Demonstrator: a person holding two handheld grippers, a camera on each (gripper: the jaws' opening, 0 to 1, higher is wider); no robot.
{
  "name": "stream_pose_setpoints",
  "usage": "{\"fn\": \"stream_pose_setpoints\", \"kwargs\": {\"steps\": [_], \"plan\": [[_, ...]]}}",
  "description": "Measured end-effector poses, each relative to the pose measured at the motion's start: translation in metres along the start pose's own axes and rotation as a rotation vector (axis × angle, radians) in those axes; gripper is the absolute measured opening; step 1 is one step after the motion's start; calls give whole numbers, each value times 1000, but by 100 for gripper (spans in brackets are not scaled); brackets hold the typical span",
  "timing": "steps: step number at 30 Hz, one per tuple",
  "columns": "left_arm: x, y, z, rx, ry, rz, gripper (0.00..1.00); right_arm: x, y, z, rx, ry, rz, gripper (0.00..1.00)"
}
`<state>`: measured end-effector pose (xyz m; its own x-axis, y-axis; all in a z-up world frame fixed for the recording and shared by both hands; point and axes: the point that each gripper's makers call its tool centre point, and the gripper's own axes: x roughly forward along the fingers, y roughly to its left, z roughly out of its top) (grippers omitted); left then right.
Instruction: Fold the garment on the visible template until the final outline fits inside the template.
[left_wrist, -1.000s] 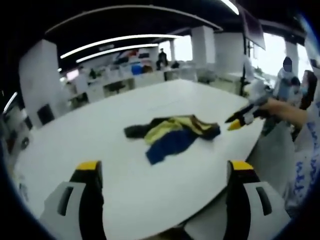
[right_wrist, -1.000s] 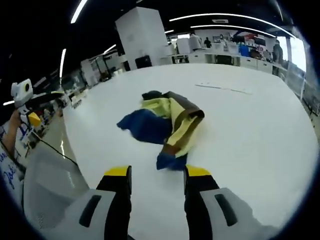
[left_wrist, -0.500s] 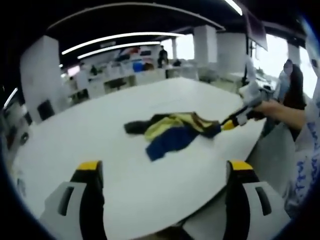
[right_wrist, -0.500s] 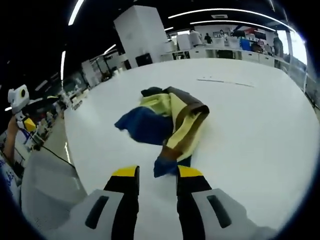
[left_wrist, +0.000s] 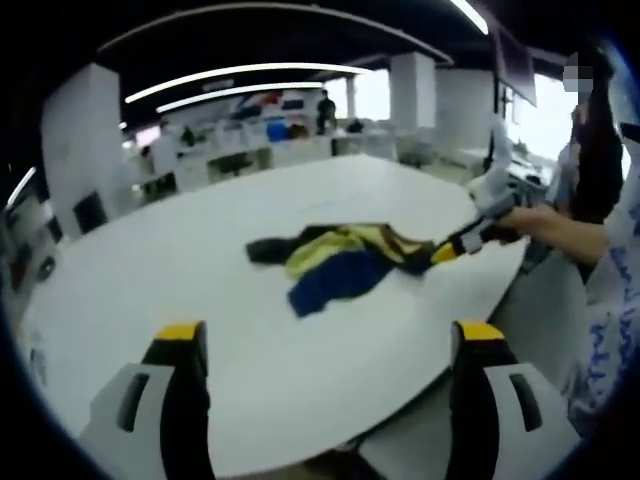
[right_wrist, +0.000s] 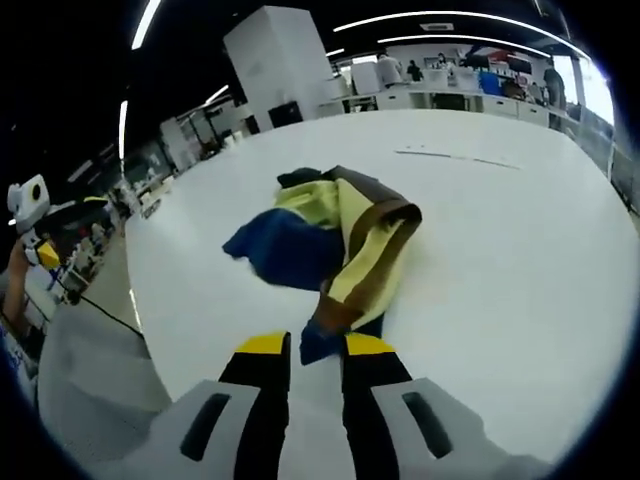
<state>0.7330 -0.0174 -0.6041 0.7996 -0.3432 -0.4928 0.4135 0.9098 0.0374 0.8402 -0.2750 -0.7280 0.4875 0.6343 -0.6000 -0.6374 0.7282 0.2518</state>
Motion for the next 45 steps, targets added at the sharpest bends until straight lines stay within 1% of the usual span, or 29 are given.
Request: {"fn": "stream_pose_setpoints", "kwargs": {"steps": [3,10,13,17,19,21,23,25,27,29,31,34,37,40,42,45], "plan": [[0,1,-2,3,12,6,97,0,-1,-1,-1,4,-6,15],[1,-2,-3,6,20,-5,97,-2,-4,0,5,5,-17,6],[2,-9,-8,14,36,-36,96,-4,-5,2,-4,-2,-28,5],[2,-12,-9,11,39,-45,96,-7,-4,4,-28,-5,-40,3],[2,-12,-8,14,39,-44,96,-9,-4,11,-56,-42,-53,3],[2,-13,-7,20,36,-46,95,-13,-1,17,-76,-75,-50,3],[2,-14,-7,24,39,-47,95,-16,-2,20,-86,-84,-60,2],[1,-14,-6,26,39,-47,95,-20,-3,24,-115,-95,-71,2],[0,-15,-5,29,37,-47,95,-25,0,26,-142,-99,-65,2],[0,-17,-3,36,36,-50,94,-27,3,26,-152,-95,-50,2],[0,-20,-3,40,39,-57,94,-28,11,21,-168,-67,-3,2],[0,-23,-2,45,42,-64,94,-32,15,15,-216,-38,3,2],[-1,-25,-1,49,41,-69,94,-36,20,11,-236,-20,15,2],[-2,-25,0,52,40,-67,94,-41,30,7,-264,-6,44,2],[-3,-25,0,54,43,-62,94,-43,36,2,-298,11,80,2],[-4,-26,0,56,42,-61,94,-46,40,-6,-311,35,90,2]]}}
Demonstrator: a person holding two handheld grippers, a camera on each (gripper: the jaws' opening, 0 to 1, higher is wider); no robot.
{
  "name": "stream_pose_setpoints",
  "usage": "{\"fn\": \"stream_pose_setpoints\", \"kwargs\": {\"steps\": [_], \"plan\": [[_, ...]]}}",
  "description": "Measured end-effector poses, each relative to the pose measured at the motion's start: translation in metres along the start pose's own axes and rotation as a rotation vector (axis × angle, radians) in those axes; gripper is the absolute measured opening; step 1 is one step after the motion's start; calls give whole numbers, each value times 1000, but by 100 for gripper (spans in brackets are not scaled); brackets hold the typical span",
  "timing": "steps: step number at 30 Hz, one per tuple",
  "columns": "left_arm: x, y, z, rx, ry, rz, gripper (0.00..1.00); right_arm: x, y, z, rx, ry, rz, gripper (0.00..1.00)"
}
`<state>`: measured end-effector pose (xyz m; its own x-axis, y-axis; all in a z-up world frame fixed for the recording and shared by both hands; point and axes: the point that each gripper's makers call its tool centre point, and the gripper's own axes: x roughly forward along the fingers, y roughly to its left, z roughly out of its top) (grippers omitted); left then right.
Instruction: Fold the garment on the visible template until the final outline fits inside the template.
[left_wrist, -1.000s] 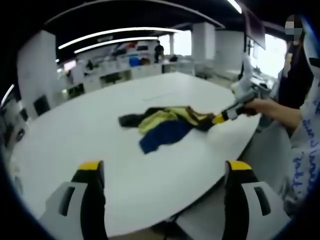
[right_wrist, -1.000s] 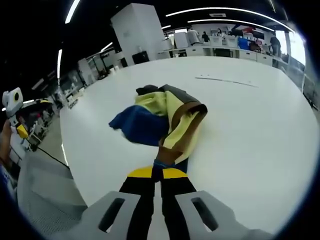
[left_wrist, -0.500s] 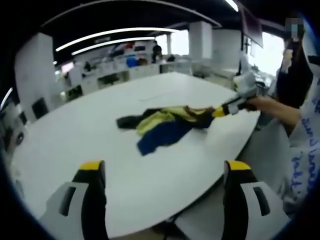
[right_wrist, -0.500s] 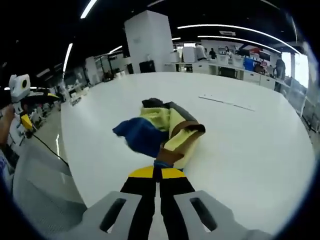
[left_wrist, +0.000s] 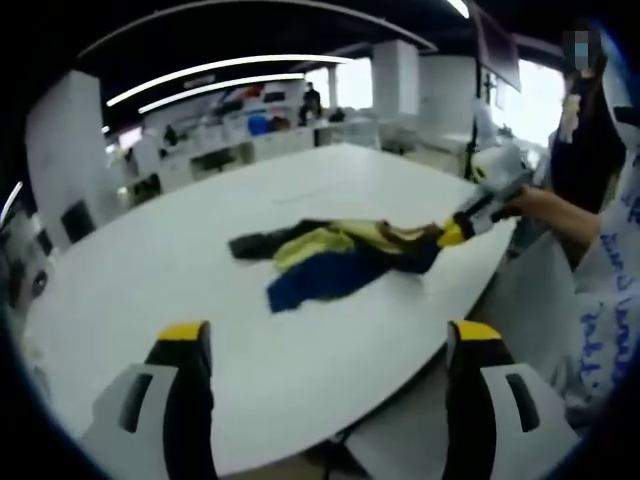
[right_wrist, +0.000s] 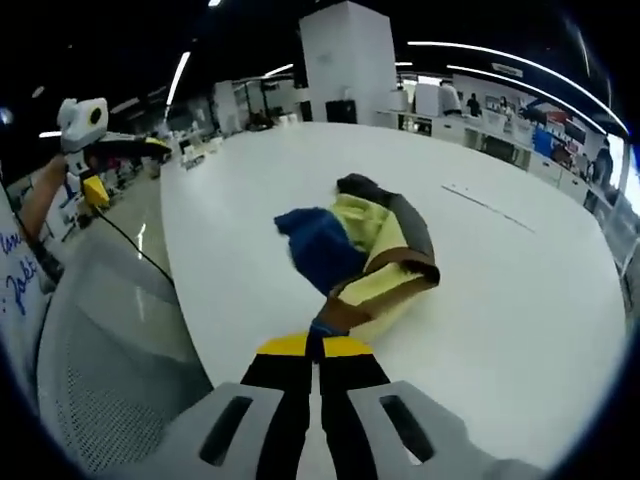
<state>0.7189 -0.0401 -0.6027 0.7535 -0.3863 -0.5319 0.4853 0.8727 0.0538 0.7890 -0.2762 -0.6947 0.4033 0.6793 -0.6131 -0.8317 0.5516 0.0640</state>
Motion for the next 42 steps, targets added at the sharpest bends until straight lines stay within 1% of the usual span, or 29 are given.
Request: {"fn": "stream_pose_setpoints", "kwargs": {"steps": [6,9,13,15,18,22,25,28,31,33,35,37,39,40,42], "plan": [[-2,0,1,0,-2,9,94,-14,13,-7,1,11,29,2],[-4,-3,2,4,0,9,94,-22,20,-13,-19,25,43,2],[-2,-7,7,19,-12,-5,94,-32,23,-19,-26,39,34,2],[-1,-8,8,22,-8,-8,94,-36,18,-22,-32,39,25,2],[1,-9,10,38,-4,-17,93,-42,17,-23,-46,40,6,2],[4,-13,16,62,-5,-35,90,-48,15,-26,-67,51,-3,2],[5,-15,26,73,-31,-46,89,-54,18,-27,-73,52,-8,2],[8,-19,32,101,-40,-71,85,-59,19,-29,-72,53,-17,2],[15,-22,43,136,-66,-104,81,-62,19,-29,-69,48,-28,2],[21,-26,49,159,-65,-131,76,-63,20,-29,-65,41,-30,2],[28,-28,56,197,-64,-147,76,-62,21,-28,-65,37,-30,2],[34,-26,63,200,-60,-140,71,-62,20,-28,-63,28,-35,2],[41,-26,70,218,-65,-141,69,-62,20,-28,-60,27,-37,2],[44,-28,73,226,-71,-151,67,-62,20,-27,-59,24,-39,2],[50,-35,80,241,-84,-193,60,-63,20,-27,-58,20,-39,2]]}}
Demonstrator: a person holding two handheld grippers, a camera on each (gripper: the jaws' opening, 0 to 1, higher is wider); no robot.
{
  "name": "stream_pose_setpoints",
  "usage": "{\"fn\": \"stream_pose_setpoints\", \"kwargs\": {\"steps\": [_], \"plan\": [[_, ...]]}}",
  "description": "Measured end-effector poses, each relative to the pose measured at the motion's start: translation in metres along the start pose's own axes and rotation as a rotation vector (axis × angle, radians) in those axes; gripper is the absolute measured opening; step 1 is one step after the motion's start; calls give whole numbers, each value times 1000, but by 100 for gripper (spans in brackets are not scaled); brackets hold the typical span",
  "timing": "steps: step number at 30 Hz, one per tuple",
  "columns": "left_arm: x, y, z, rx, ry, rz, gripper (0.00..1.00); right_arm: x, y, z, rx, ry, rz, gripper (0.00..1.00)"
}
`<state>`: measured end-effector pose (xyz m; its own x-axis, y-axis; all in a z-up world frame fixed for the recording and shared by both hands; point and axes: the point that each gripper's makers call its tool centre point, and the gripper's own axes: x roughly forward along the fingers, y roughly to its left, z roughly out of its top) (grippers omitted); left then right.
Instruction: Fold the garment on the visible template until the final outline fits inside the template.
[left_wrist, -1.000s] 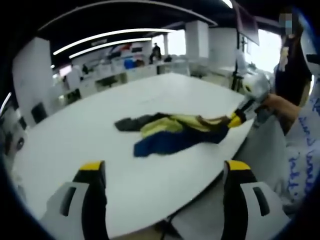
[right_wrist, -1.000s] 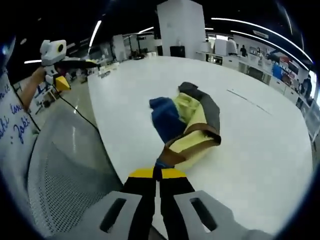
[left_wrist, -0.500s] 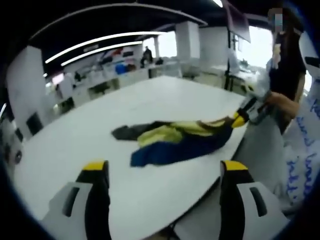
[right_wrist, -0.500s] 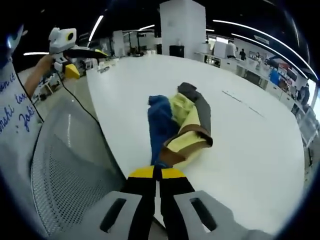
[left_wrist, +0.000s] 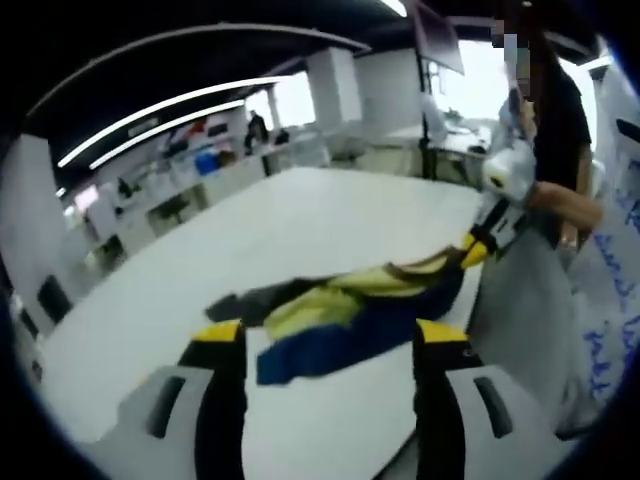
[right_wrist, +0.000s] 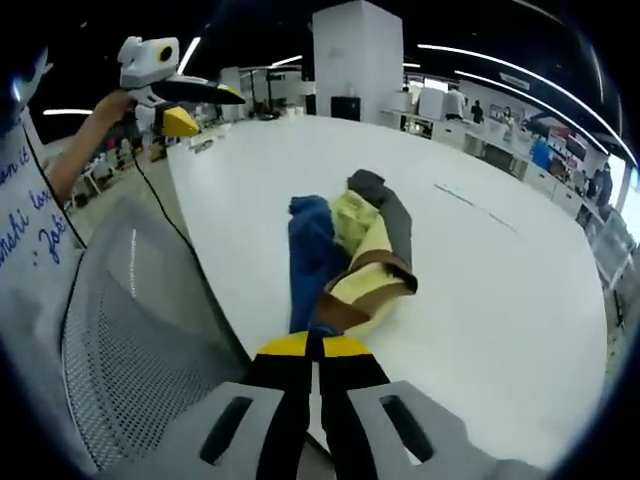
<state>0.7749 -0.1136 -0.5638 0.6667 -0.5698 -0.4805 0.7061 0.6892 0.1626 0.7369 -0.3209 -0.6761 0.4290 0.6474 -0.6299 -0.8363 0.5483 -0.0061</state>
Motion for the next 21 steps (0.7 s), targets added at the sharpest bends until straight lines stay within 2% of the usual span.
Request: {"fn": "stream_pose_setpoints", "kwargs": {"steps": [3,8,11,14,16,18,21], "plan": [[14,-5,9,17,-17,-52,54,0,-1,0,-4,-2,-1,2],[32,-4,23,65,-22,-84,43,0,-1,-1,2,-10,4,2],[42,-1,30,100,-10,-96,39,-1,-1,0,-2,-18,3,2],[58,8,32,151,57,-98,33,-2,-1,2,-20,-21,-3,2],[69,10,40,169,55,-108,32,-2,-1,4,-37,-23,-8,2],[79,8,47,184,52,-125,31,-2,0,4,-48,-20,-6,2],[101,1,55,255,80,-177,31,-2,2,2,-56,-16,-3,2]]}}
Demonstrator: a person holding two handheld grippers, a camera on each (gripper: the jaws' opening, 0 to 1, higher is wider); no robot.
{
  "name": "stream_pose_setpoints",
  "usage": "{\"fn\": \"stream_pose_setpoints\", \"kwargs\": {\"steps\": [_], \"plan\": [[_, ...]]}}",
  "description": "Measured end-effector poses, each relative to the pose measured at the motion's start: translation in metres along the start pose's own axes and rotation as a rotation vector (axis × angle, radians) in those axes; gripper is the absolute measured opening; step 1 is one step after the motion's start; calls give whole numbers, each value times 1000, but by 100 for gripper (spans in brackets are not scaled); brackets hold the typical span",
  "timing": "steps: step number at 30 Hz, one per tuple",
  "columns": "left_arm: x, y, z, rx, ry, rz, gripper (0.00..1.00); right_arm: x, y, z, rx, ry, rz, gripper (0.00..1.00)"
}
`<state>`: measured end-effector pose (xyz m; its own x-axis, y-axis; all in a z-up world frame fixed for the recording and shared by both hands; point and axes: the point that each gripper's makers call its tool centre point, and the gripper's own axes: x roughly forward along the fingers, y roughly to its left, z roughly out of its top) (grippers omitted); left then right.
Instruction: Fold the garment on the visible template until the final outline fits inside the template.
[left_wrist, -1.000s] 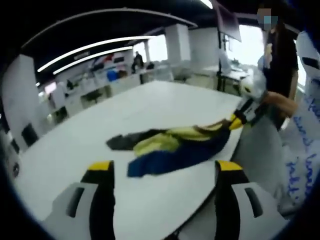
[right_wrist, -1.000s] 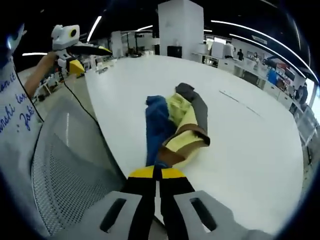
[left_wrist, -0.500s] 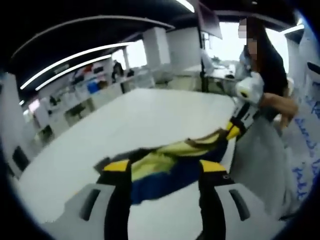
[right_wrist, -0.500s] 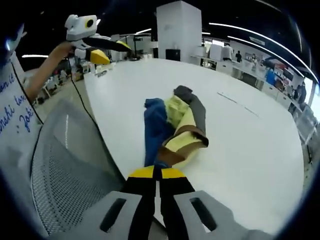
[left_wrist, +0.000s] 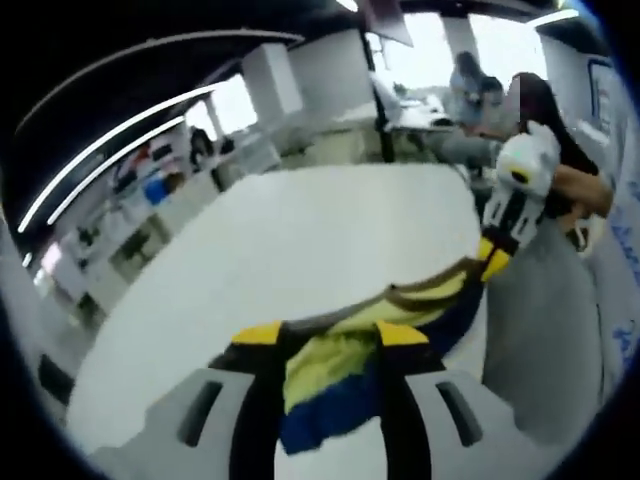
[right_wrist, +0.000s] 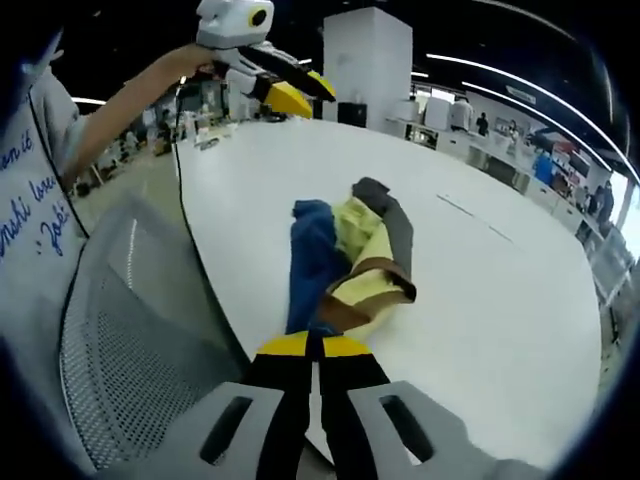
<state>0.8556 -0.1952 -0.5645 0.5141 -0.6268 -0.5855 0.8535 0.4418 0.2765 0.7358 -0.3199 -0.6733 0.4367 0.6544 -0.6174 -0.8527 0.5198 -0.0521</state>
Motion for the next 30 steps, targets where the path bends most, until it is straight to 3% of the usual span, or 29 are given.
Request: {"fn": "stream_pose_setpoints", "kwargs": {"steps": [1,2,5,18,20,24,30], "plan": [[5,0,1,20,27,-6,31,0,0,0,2,0,0,2],[12,-2,0,92,78,-18,30,0,0,-1,4,-1,1,2],[29,-9,7,170,112,-55,30,-1,-1,0,15,-11,-2,2],[87,-24,12,310,196,-205,15,3,5,-1,22,-27,19,2],[97,-28,11,343,207,-242,16,3,5,-1,24,-30,23,2],[111,-45,8,275,232,-341,20,5,5,-5,24,-25,33,2],[139,-47,-1,369,297,-392,17,9,9,-6,47,-36,54,2]]}}
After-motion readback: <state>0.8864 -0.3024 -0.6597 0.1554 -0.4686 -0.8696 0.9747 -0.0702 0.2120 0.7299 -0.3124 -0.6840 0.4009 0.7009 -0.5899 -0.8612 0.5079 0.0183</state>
